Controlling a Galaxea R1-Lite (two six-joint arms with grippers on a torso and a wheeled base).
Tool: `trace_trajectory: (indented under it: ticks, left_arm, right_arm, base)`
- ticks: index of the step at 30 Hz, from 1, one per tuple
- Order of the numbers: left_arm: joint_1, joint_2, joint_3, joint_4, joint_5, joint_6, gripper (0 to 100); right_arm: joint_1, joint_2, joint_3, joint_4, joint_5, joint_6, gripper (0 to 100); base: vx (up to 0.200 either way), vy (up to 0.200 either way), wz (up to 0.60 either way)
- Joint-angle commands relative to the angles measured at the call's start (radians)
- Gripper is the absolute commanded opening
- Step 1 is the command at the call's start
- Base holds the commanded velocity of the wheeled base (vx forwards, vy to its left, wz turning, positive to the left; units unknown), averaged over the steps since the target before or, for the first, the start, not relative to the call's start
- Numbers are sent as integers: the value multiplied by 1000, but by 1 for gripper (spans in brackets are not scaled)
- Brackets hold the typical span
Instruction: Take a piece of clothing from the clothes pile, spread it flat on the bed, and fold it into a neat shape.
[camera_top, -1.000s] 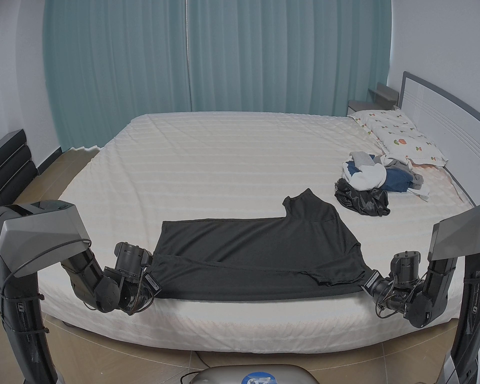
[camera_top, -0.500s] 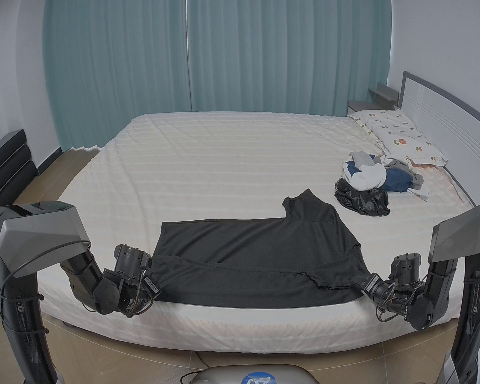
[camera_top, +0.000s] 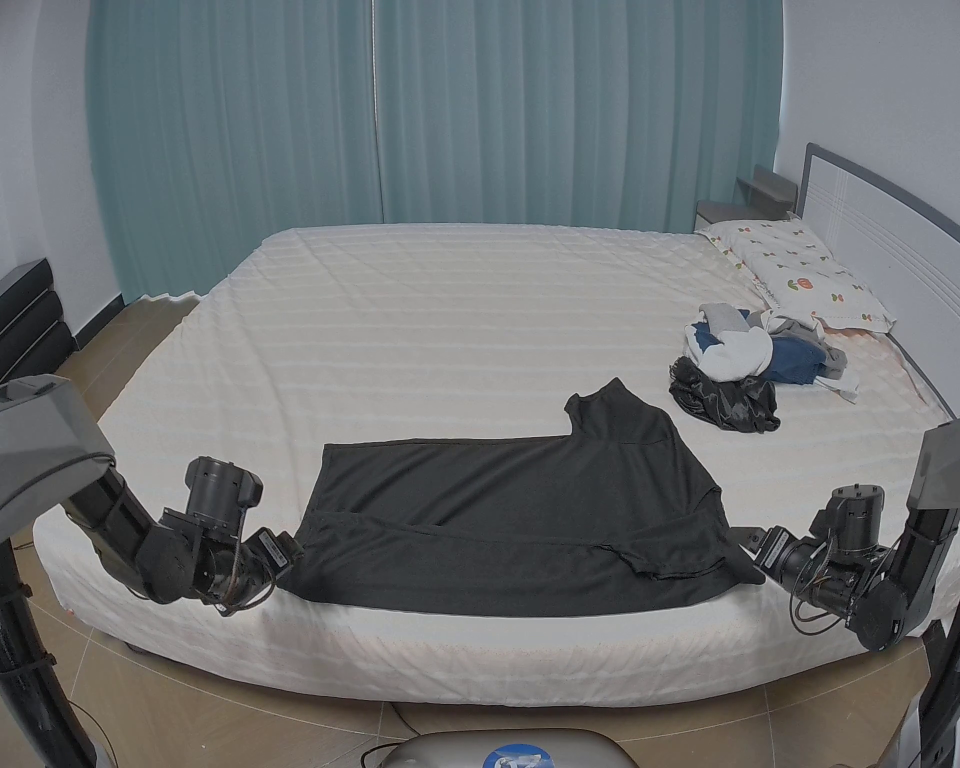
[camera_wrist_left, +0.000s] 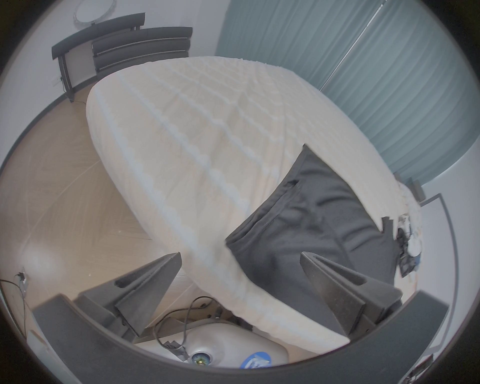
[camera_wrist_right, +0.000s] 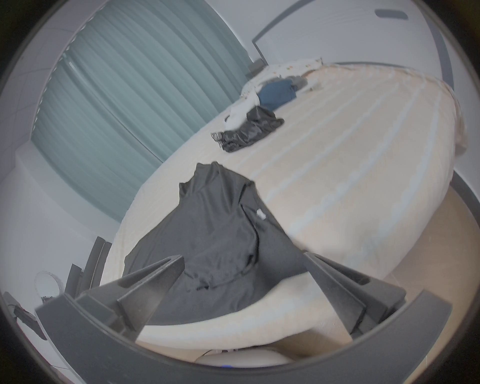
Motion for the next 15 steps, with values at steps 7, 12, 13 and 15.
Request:
trace_trajectory:
  ticks: [7,12,13,15]
  left_arm:
    - [91,-41,-168,15,-202,41,100]
    - [115,53,-257,13,-323,146,100]
    - [115,65,-265,12,-326,159,100]
    - [115,106,-291,6,-328,199,100]
  right_arm:
    - [-64,-42,-133,65,163,-24,100]
    - [-114,8,-185,72,290,-29,100]
    - [-117,13,-191,72,296,-31,100]
    - [-123,24,-208,72,318,-32,100]
  base:
    - [0,0,0]
    - [0,0,0]
    - [0,0,0]
    - [0,0,0]
